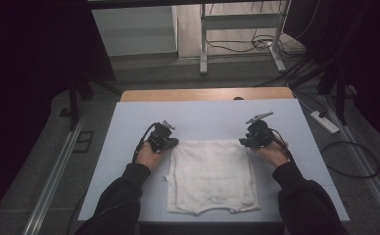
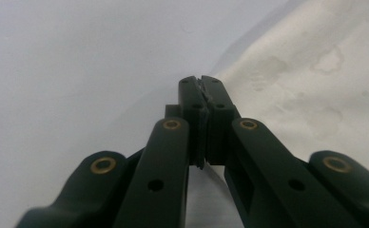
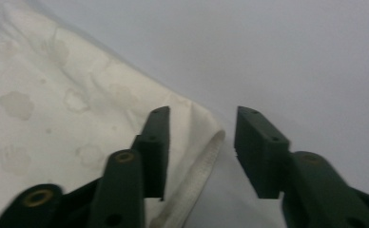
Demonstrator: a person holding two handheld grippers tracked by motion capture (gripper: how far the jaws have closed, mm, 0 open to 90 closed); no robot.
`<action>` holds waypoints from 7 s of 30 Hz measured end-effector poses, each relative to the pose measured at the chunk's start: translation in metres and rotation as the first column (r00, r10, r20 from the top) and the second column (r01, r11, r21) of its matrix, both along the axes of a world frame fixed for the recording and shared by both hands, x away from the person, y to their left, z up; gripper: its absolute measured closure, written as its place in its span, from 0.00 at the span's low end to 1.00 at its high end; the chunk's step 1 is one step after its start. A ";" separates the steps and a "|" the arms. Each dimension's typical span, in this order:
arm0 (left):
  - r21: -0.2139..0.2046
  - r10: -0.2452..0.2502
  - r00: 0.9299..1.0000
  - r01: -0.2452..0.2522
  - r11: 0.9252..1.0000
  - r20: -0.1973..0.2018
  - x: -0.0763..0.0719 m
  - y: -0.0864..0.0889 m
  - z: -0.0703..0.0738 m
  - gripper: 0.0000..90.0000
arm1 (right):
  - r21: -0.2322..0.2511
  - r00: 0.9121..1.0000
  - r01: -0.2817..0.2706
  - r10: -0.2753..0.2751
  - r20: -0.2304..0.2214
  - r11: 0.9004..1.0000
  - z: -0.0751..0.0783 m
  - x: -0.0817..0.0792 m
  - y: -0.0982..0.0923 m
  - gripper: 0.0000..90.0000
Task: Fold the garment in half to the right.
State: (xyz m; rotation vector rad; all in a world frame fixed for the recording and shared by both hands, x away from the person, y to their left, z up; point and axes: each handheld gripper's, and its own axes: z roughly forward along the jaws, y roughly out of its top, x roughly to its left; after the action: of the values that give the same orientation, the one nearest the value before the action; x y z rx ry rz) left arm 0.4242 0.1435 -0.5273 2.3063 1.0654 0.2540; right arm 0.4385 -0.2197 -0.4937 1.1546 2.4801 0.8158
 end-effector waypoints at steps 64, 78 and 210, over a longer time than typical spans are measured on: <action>-0.069 0.003 0.999 -0.006 0.998 -0.049 0.003 0.008 -0.002 0.97 | 0.015 0.914 -0.400 0.400 -0.070 0.916 0.017 -0.148 0.115 0.00; -0.073 0.004 0.999 -0.008 0.997 -0.051 0.004 0.008 -0.003 0.97 | -0.009 0.883 -0.462 0.459 -0.098 0.887 0.006 -0.159 0.147 0.00; -0.158 -0.171 0.979 0.188 0.969 0.115 0.018 -0.165 0.044 0.98 | 0.157 0.893 -0.425 0.441 -0.085 0.891 0.034 -0.187 0.003 0.96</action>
State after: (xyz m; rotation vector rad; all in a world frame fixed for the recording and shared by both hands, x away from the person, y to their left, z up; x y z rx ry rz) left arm 0.4422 -0.0216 -0.4835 2.1955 0.7908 0.1982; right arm 0.2513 -0.2165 -0.4601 0.7016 2.8736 1.0719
